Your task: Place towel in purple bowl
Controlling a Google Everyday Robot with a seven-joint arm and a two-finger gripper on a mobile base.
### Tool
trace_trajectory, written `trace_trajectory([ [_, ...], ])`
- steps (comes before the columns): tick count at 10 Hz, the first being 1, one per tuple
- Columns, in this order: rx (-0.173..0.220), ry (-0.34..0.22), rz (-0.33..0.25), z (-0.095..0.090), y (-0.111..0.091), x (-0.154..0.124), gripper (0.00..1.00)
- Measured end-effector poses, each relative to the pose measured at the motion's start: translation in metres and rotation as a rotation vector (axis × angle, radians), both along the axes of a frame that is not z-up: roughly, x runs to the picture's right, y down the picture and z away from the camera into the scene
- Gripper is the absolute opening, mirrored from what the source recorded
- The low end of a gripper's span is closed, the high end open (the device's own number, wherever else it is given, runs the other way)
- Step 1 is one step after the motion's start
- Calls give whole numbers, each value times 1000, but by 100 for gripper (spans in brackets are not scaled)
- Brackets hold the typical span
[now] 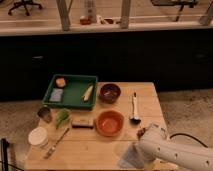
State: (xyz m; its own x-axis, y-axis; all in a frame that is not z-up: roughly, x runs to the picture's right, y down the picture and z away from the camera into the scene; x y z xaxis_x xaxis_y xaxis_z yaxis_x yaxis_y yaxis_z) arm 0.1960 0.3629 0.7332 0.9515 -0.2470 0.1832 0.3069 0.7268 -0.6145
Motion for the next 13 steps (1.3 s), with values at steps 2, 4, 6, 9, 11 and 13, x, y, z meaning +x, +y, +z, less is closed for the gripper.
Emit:
trace_trajectory([
  [2,14,-25,-19,-10,-10,-7,80],
  [4,20,-47,-36,-11,-10,-13,80],
  [6,29,-86,-66,-10,-11,-20,80],
  [9,38,-135,-100,-7,-15,-30,78],
  [11,29,-160,-107,2,-14,-32,60],
  [13,19,-184,-111,15,-12,-36,40],
])
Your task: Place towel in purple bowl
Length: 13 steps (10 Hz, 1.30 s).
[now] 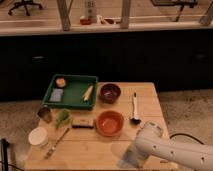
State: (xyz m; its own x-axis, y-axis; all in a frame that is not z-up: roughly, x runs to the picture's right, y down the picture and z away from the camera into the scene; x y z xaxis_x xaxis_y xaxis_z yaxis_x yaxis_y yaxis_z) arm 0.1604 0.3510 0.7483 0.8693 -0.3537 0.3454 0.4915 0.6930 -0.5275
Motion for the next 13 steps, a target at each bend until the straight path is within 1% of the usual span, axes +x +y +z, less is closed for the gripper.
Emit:
trace_trajectory([
  [1,4,-4,-5,2,-2,-1,32],
  [2,-6,0,-4,-3,2,2,17],
  [4,-4,-6,-9,-5,0,0,3],
  [5,-9,-3,-9,-7,0,2,0],
  [7,-7,-3,-14,-8,-2,3,0],
  [9,15,-20,-40,-7,-23,1,0],
  [13,29,-27,-51,-14,-44,2,0],
])
